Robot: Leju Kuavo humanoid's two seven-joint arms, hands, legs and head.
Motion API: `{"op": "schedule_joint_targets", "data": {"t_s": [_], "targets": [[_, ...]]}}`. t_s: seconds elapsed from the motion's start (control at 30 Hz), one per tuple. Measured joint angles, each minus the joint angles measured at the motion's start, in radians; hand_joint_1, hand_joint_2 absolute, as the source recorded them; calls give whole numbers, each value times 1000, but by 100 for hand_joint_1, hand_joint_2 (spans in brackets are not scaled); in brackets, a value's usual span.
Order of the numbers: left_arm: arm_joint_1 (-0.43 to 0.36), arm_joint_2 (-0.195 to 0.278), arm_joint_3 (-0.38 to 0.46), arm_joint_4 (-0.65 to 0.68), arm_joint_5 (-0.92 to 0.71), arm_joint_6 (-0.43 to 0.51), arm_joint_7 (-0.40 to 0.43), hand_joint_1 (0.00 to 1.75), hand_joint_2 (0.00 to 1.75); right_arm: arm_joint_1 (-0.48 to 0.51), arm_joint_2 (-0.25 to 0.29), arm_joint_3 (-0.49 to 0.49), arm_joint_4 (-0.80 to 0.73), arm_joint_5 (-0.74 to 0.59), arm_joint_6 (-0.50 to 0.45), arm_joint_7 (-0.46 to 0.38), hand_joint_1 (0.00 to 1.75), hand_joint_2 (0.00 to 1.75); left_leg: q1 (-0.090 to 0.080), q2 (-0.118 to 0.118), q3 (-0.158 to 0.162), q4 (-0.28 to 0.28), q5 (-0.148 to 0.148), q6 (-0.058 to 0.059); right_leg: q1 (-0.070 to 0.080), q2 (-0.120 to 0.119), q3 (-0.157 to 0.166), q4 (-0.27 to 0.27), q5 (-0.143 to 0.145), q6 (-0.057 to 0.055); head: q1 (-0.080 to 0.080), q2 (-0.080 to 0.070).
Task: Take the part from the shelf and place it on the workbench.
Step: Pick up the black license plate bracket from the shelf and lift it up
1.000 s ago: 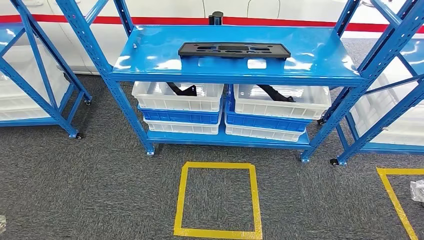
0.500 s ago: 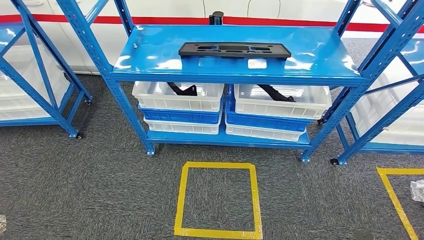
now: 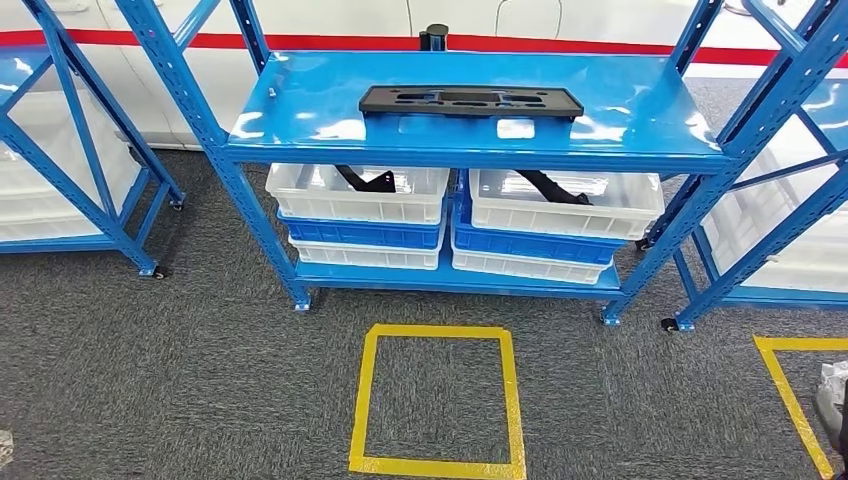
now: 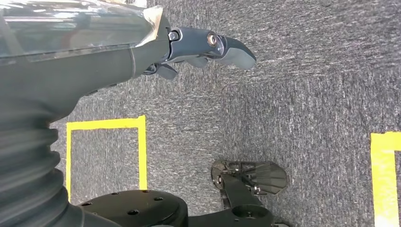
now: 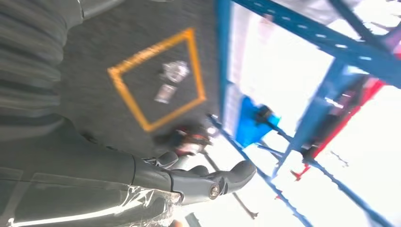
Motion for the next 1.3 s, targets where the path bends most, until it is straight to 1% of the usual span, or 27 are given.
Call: {"op": "schedule_joint_targets", "data": {"t_s": [0.07, 0.13, 0.23, 0.33, 0.4, 0.47, 0.53, 0.6, 0.67, 0.73, 0.83, 0.93, 1.07, 1.17, 1.2, 1.3], "targets": [[0, 0, 6, 1, 5, 2, -5, 0, 175, -8, -19, 32, -36, -9, -1, -10, 0, 175, -1, 0, -1, 0, 0, 1, -1, -1, 0, 0, 0, 0, 0, 0], [0, 1, 14, 2, 12, 5, -12, 0, 175, -32, -51, 70, -65, -15, 6, -24, 0, 175, -2, 0, -2, 0, 0, 1, -1, 0, 0, 0, 1, 1, -1, 0], [1, 1, 25, 2, 23, 5, -24, 0, 175, -119, -126, 139, -87, -19, 39, -7, 0, 175, -2, 2, -2, 0, 1, 2, -2, 2, -1, 0, 1, 2, -1, 0], [2, 1, 35, 3, 31, 3, -34, 0, 175, -246, -200, 219, -84, -8, 64, 20, 0, 175, -4, 3, -3, 0, 2, 5, -3, 2, -1, 0, 2, 3, 0, 0], [4, 1, 41, 3, 33, 2, -37, 0, 175, -363, -237, 286, -63, 10, 72, 49, 0, 175, -5, 4, -5, 1, 3, 7, -5, 2, -3, 1, 4, 6, 0, 0], [3, 1, 45, 3, 34, 2, -38, 0, 175, -490, -266, 374, -32, 25, 73, 77, 0, 175, -6, 4, -5, 1, 4, 9, -6, 3, -4, 1, 5, 7, 0, 0], [2, -1, 47, 3, 35, 1, -39, 0, 175, -595, -278, 459, -6, 34, 71, 93, 0, 175, -5, 4, -4, 1, 5, 9, -5, 2, -3, 1, 5, 8, 0, 0], [2, -3, 49, 4, 39, 1, -40, 0, 175, -675, -273, 532, 17, 43, 67, 101, 0, 175, -5, 2, -5, 1, 5, 9, -4, 1, -3, 1, 5, 8, 0, 0], [1, -3, 50, 4, 40, 3, -39, 0, 175, -754, -247, 607, 49, 67, 49, 113, 0, 175, -5, 3, -6, 1, 5, 9, -4, 2, -3, 1, 5, 8, 0, 0], [-4, -2, 50, 4, 35, 5, -35, 0, 175, -839, -203, 687, 89, 108, 21, 133, 0, 175, -5, 5, -5, 1, 6, 9, -4, 5, -4, 1, 6, 8, 0, 0], [-15, -4, 50, 4, 28, 5, -22, 0, 175, -945, -123, 800, 141, 174, -8, 176, 0, 175, -4, 6, -3, 1, 6, 9, -3, 6, -4, 1, 6, 8, 0, 0], [-19, -4, 50, 4, 24, 4, -17, 0, 175, -1007, -58, 881, 174, 203, -14, 198, 0, 175, -3, 3, -3, 1, 7, 8, -2, 3, -4, 1, 5, 8, 0, 0], [-18, -5, 50, 4, 24, 4, -17, 0, 175, -1039, -20, 929, 193, 201, -14, 202, 0, 175, -3, -1, -5, 1, 7, 8, 0, -1, -3, 1, 5, 8, 0, 0], [-19, -4, 50, 4, 23, 6, -18, 0, 44, -1047, -3, 950, 201, 201, -6, 199, 0, 175, -5, 0, -6, 1, 7, 8, 2, -1, -4, 1, 5, 8, 0, 0], [-19, -4, 50, 4, 23, 7, -18, 0, 44, -1050, 7, 957, 204, 203, 0, 197, 0, 175, -6, 0, -6, 1, 7, 8, 2, -1, -4, 1, 5, 8, 0, 0], [-22, -4, 50, 4, 22, 14, -20, 0, 175, -1059, 60, 987, 208, 213, 19, 196, 0, 175, -6, 3, -5, 1, 6, 9, 2, 2, -4, 1, 5, 8, 0, 0]]}}
